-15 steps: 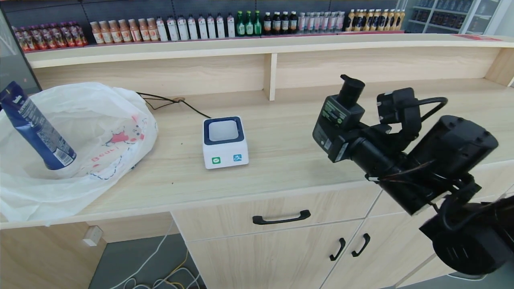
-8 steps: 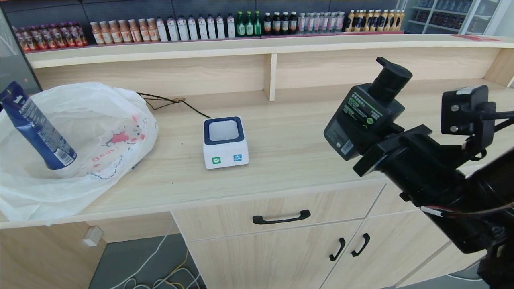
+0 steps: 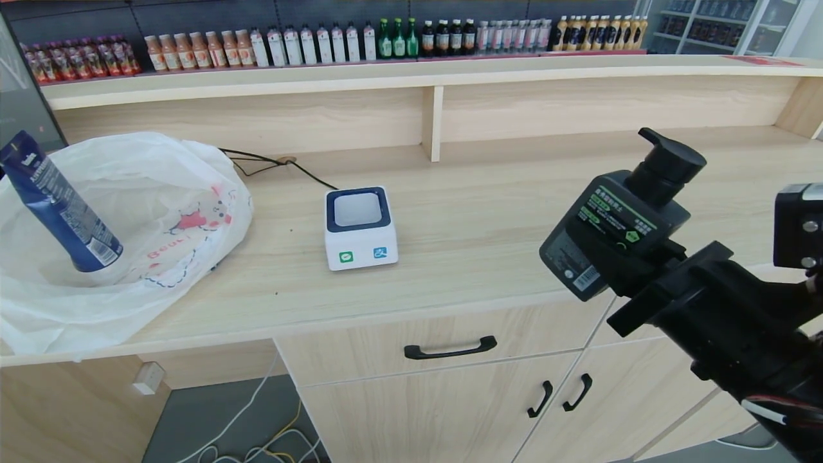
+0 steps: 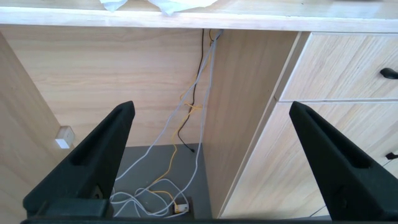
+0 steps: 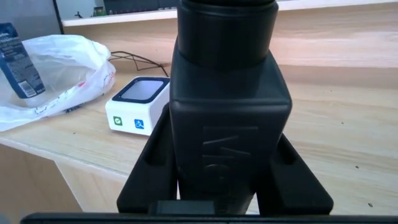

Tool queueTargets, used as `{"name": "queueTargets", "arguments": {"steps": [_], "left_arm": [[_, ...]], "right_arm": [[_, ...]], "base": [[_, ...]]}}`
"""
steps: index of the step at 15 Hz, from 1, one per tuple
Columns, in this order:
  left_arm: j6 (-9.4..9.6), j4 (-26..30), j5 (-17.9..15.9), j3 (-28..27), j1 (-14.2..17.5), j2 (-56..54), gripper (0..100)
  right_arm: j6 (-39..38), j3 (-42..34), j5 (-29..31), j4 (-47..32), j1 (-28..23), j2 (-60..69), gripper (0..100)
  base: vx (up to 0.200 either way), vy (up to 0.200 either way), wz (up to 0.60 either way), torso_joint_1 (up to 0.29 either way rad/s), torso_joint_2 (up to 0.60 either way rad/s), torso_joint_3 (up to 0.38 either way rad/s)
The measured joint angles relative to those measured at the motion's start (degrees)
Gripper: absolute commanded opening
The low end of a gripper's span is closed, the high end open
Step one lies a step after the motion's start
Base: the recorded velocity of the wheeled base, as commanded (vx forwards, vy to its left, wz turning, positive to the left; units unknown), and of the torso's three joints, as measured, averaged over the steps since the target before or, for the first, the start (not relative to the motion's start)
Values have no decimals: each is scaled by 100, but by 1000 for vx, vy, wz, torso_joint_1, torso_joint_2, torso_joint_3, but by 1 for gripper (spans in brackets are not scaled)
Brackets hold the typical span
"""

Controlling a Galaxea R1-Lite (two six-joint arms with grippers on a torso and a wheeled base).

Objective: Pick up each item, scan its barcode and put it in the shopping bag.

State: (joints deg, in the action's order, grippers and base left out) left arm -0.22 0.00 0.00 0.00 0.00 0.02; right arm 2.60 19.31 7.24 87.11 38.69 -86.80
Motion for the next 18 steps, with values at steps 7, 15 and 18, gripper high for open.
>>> {"name": "queueTargets", "arguments": {"steps": [7, 15, 18], "left_arm": [[-2, 0, 2, 0, 0, 0, 100], [-2, 0, 0, 0, 0, 0, 100], [-2, 0, 2, 0, 0, 0, 100]], "right_arm": [[-1398, 513, -374, -5, 446, -319, 0], [-3760, 869, -1373, 291, 1070, -485, 0], [-3821, 795, -1370, 288, 1477, -385, 0]], "base": [[0, 0, 0, 0, 0, 0], [0, 0, 0, 0, 0, 0], [0, 0, 0, 0, 0, 0]]}}
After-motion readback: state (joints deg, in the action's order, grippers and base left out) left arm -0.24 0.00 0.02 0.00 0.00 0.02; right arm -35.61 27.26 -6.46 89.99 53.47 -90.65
